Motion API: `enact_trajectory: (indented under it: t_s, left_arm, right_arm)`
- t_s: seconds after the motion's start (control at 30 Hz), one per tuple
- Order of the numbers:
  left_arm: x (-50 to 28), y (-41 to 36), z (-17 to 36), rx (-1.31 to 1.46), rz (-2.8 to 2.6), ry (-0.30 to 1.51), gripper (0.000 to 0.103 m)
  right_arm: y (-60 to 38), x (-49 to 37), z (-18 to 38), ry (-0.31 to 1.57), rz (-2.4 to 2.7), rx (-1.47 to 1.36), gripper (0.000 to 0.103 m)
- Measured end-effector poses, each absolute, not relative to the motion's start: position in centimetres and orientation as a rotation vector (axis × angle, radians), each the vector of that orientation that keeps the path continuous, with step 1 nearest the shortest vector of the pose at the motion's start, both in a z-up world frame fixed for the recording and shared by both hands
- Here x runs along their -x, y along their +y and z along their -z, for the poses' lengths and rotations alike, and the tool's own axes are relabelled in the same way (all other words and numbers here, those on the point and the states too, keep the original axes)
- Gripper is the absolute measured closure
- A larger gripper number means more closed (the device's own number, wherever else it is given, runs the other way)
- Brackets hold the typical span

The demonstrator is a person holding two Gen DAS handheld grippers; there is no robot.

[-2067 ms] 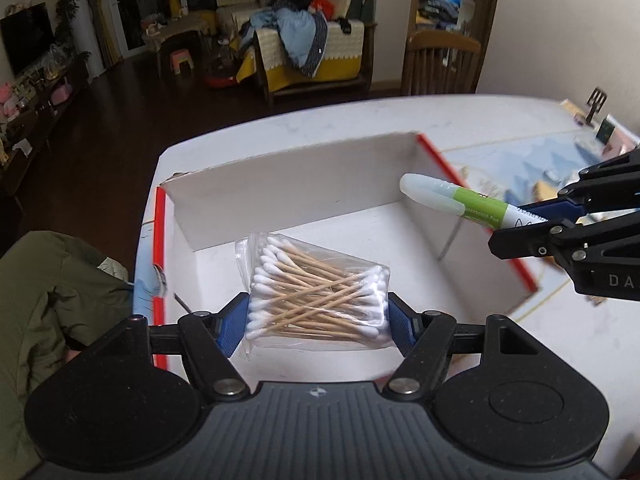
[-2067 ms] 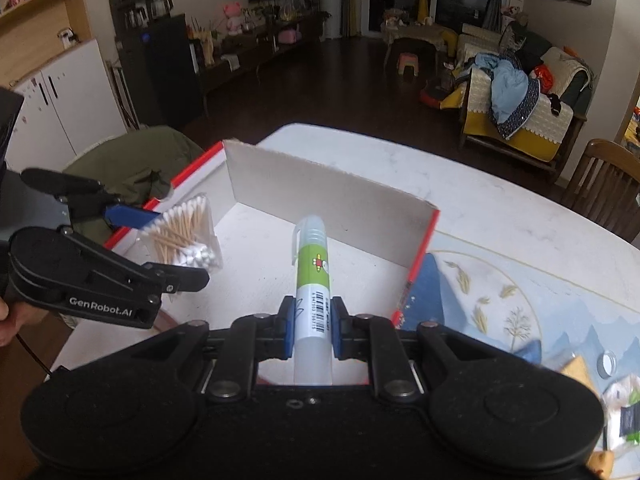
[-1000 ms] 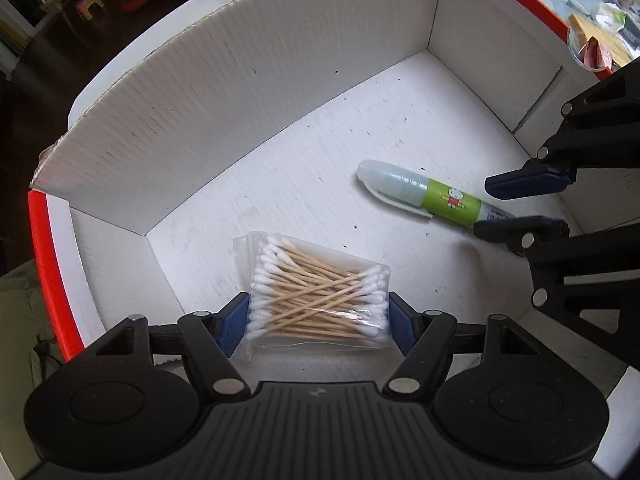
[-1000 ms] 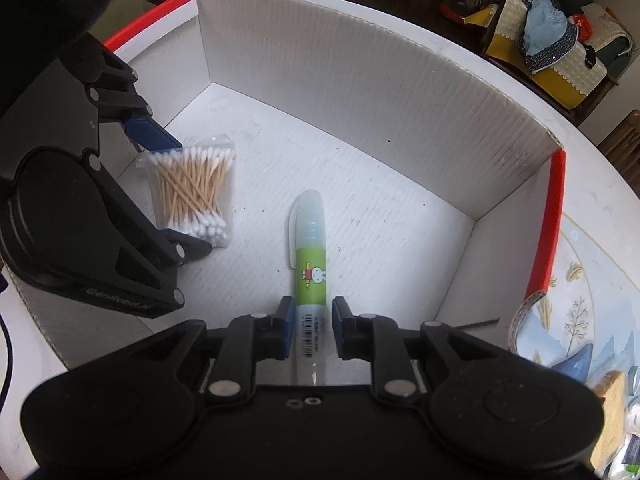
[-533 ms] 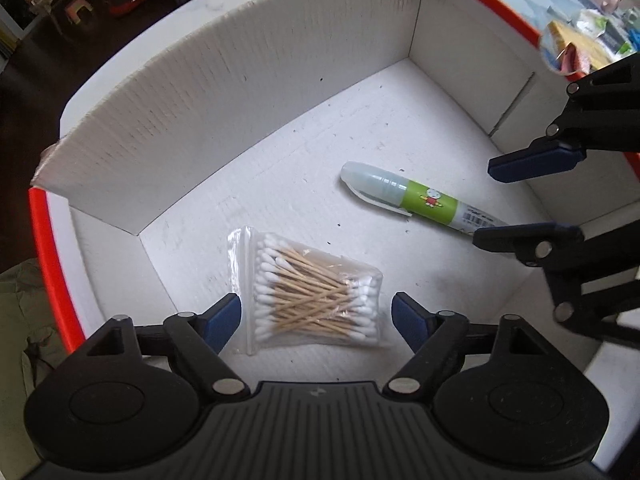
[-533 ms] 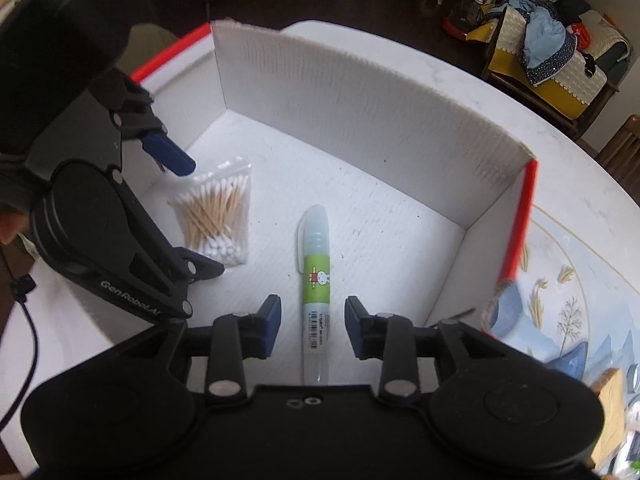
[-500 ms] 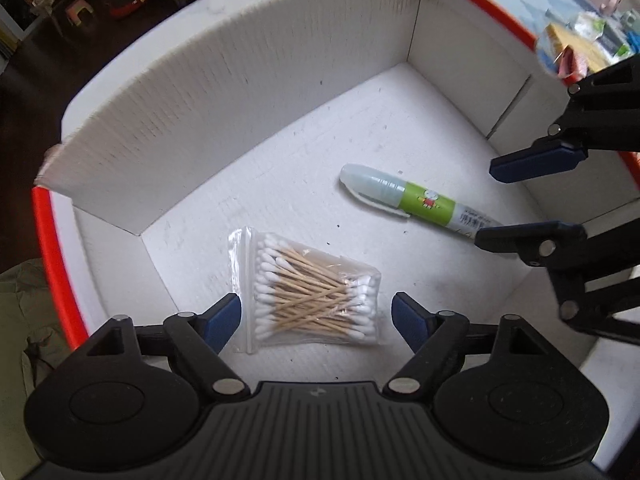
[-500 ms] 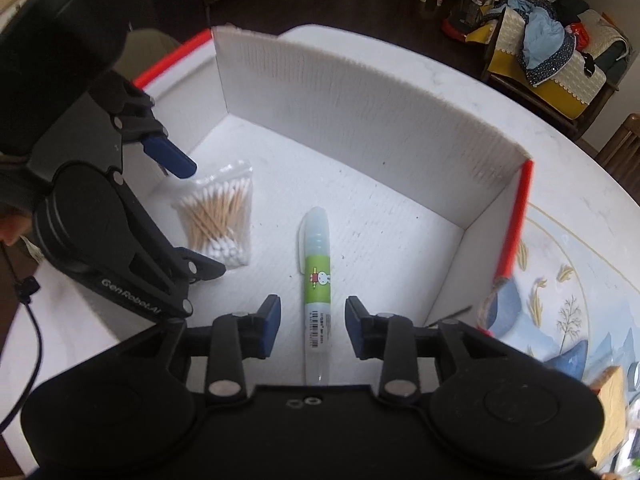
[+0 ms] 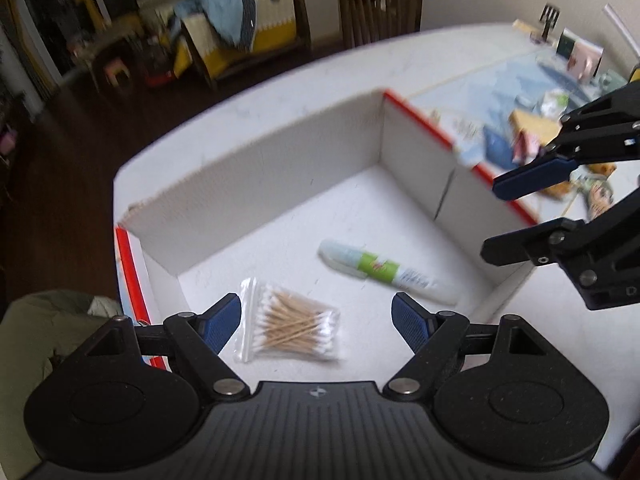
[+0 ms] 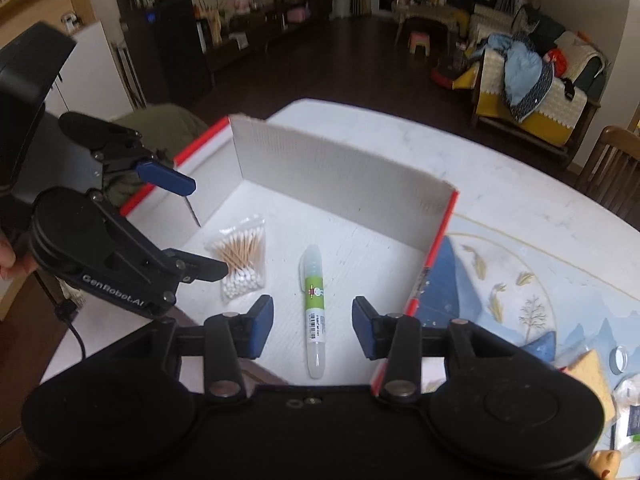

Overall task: Organize objects
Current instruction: 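Open both tools to release the items and withdraw from the box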

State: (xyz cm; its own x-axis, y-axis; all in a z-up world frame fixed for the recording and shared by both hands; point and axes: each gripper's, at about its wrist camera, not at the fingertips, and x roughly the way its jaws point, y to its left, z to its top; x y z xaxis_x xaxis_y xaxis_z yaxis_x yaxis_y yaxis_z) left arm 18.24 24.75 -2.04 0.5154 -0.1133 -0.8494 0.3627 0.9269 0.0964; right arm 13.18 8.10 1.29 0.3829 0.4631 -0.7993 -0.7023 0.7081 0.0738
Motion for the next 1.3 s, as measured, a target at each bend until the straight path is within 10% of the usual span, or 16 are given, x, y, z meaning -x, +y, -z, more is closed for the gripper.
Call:
enact_trajectory:
  t_s: [1.3]
  left_arm:
    - [-7.5,4.9,-0.9,-0.049,0.212,0.701,0.021]
  right_arm:
    - [-17.5,-7.2,-2.0,0.714,-0.576,0.085,0.018]
